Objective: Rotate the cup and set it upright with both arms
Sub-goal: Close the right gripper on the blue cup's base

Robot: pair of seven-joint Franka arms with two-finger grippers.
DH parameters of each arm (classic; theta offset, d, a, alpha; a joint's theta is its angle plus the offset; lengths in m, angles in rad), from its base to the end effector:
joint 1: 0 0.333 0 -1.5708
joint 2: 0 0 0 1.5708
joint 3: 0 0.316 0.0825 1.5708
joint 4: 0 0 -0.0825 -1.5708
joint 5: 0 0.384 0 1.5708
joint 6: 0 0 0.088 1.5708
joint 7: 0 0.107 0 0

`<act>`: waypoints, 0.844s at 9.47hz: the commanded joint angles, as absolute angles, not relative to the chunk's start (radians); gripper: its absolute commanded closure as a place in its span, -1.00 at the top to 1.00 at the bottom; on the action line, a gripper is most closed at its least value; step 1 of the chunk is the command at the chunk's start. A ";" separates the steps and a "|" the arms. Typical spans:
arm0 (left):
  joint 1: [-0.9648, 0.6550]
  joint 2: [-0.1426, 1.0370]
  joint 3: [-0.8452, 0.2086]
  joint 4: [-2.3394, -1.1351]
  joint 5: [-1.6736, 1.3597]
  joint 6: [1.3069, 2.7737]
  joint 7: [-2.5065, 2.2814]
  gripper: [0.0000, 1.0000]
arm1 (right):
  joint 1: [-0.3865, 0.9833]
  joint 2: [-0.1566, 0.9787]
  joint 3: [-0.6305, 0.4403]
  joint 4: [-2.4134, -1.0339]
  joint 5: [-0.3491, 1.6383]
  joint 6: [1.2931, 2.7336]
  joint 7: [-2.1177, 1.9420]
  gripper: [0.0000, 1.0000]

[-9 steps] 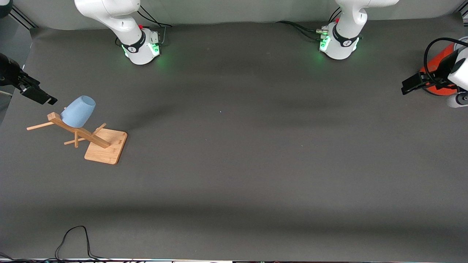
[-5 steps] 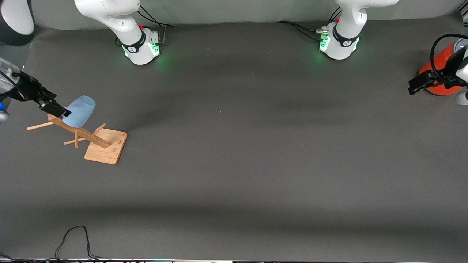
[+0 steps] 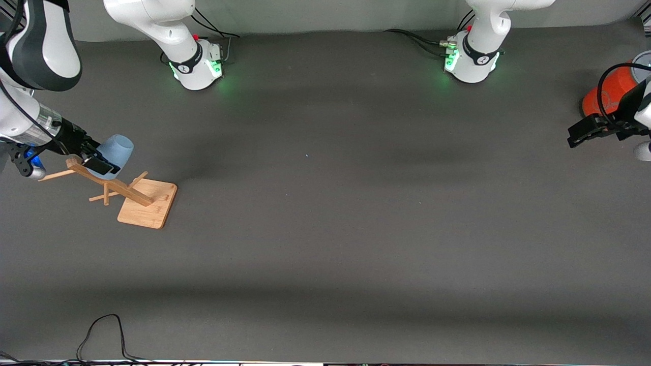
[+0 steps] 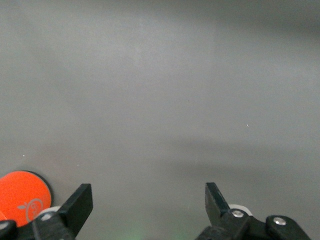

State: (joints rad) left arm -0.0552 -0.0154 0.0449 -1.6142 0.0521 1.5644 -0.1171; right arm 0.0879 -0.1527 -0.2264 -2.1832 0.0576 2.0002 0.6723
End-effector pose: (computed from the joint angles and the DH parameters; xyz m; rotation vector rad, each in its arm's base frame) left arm 0.5481 0.0001 0.6121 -3.0834 -0.1639 0.0480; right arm 0.4948 -0.0682 0.4500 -2.8046 1.2400 0.0861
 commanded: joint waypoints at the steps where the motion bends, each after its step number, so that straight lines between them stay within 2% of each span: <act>1: -0.045 0.006 0.046 -1.615 0.046 1.577 -0.060 1.00 | 0.092 -0.170 -0.230 -2.198 0.078 2.019 0.683 0.97; 2: -0.043 0.011 0.046 -1.614 0.045 1.577 -0.039 1.00 | 0.092 -0.170 -0.230 -2.198 0.078 2.017 0.680 0.38; 3: -0.031 0.014 0.051 -1.612 0.032 1.575 -0.032 1.00 | 0.092 -0.170 -0.230 -2.198 0.078 2.014 0.678 0.26; 6: 0.021 0.014 0.052 -1.608 0.025 1.577 -0.031 1.00 | 0.095 -0.190 -0.227 -2.192 0.077 1.970 0.678 0.26; 8: 0.034 0.064 0.052 -1.603 -0.003 1.659 -0.049 1.00 | 0.139 -0.260 -0.218 -2.189 0.077 1.893 0.705 0.26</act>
State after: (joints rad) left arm 0.0210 0.0298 0.0553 -1.6143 0.0250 1.6136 -0.0520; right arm 0.1001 -0.1872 -0.2206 -2.1825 0.0597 1.9412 0.6723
